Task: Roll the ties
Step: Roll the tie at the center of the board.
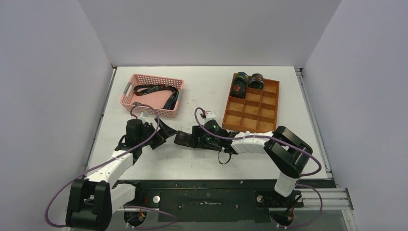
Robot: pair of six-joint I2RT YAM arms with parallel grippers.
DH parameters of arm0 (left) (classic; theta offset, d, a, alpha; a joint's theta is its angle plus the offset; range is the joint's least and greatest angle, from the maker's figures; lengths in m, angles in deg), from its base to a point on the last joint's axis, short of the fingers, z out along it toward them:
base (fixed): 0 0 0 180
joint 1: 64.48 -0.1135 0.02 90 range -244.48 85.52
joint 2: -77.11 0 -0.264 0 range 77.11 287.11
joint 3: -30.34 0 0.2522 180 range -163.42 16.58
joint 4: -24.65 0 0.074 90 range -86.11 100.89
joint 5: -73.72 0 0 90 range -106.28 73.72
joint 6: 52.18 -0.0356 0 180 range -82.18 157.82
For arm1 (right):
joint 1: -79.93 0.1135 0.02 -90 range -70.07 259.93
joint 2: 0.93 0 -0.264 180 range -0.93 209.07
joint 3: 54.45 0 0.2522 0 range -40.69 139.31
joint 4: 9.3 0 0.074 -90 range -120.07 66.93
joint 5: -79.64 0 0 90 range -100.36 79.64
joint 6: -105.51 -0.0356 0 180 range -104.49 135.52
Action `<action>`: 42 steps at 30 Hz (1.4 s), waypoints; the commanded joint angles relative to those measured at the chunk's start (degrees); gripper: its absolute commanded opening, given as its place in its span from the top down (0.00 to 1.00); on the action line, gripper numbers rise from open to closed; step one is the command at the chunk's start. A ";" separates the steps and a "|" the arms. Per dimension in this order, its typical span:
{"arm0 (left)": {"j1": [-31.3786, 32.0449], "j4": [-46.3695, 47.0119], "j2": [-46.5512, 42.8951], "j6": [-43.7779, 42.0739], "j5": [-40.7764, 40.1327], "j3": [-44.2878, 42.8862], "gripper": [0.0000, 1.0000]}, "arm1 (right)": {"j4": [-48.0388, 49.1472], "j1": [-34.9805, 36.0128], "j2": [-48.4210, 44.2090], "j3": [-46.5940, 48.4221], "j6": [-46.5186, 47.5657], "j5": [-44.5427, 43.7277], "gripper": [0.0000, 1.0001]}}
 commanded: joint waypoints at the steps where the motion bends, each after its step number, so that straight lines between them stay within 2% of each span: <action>1: 0.18 -4.20 1.53 -9.45 -0.42 -7.93 0.06 | 0.35 -0.33 -4.06 -0.28 -0.39 1.38 0.30; 6: 0.40 -3.00 3.54 -16.00 5.29 -9.91 0.07 | 0.47 -0.90 -5.35 0.77 -1.61 3.58 0.29; 10: 0.62 -4.21 7.32 -21.42 6.85 -12.36 0.07 | 1.98 -2.11 -6.49 -0.31 -3.83 5.98 0.28; 13: 0.96 -3.83 10.87 -21.75 9.36 -12.73 0.07 | 2.41 -2.65 -8.29 -1.62 -4.45 6.26 0.28; 18: 4.25 -3.44 13.67 -24.06 7.70 -13.88 0.03 | 3.40 -4.27 -11.93 -5.35 -4.61 6.93 0.28; 23: 6.23 -3.89 19.93 -25.32 7.29 -16.60 0.03 | 4.59 -5.71 -15.08 -8.98 -4.77 7.90 0.28; 32: 6.50 -4.26 26.46 -25.78 7.81 -19.09 0.29 | 4.43 -6.41 -18.48 -12.15 -3.98 8.00 0.28; 36: 8.55 -4.27 27.63 -25.04 6.83 -20.28 0.39 | 4.56 -6.57 -18.79 -12.47 -4.07 8.03 0.28; 42: 9.79 -4.26 28.48 -22.29 5.07 -21.23 0.66 | 4.21 -6.59 -19.19 -12.45 -3.81 7.41 0.28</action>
